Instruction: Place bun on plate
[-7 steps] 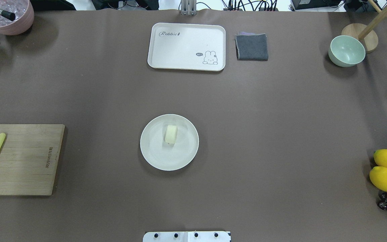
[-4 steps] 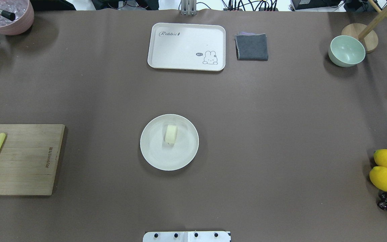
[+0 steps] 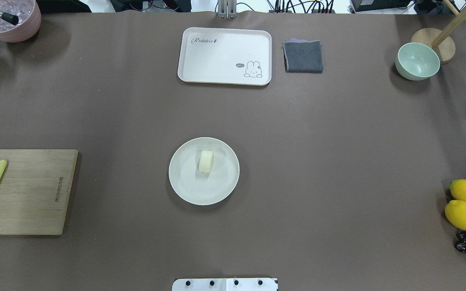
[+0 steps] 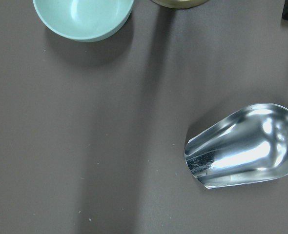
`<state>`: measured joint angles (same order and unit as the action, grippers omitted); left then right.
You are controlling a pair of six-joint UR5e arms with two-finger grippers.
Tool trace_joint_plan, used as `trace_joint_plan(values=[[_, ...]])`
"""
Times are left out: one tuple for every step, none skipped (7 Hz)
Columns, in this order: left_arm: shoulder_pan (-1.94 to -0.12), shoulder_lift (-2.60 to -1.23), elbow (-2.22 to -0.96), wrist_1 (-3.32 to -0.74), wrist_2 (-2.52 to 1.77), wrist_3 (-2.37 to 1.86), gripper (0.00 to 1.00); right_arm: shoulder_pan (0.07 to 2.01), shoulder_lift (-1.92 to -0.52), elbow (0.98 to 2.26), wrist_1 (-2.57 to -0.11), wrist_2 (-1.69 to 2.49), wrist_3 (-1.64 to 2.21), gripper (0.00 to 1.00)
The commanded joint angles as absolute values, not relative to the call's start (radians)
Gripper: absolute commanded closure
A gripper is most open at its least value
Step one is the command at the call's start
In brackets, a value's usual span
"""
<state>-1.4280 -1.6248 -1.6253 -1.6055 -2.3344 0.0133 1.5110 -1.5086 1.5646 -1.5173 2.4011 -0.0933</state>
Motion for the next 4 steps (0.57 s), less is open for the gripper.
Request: trace_joint_plan(values=[[-1.425,-1.589,-1.658,-1.612,-2.338,0.017,0.02,1.511,-1.508,1.569,-1.517,2.401,-0.092,0.0],[-1.425,-1.588,-1.658,-1.608,-2.338,0.017,0.02,1.511,-1.509,1.569,-1.517,2.402,-0.094,0.0],[-1.425,-1.588,-1.657,-1.608,-2.338,0.017,0.02,1.511,-1.509,1.571,-1.517,2.402,-0.094,0.0],[-1.419,-1.589,-1.651,-1.608,-2.33,0.017,0.02,1.511,-1.509,1.571,-1.517,2.402,-0.094,0.0]])
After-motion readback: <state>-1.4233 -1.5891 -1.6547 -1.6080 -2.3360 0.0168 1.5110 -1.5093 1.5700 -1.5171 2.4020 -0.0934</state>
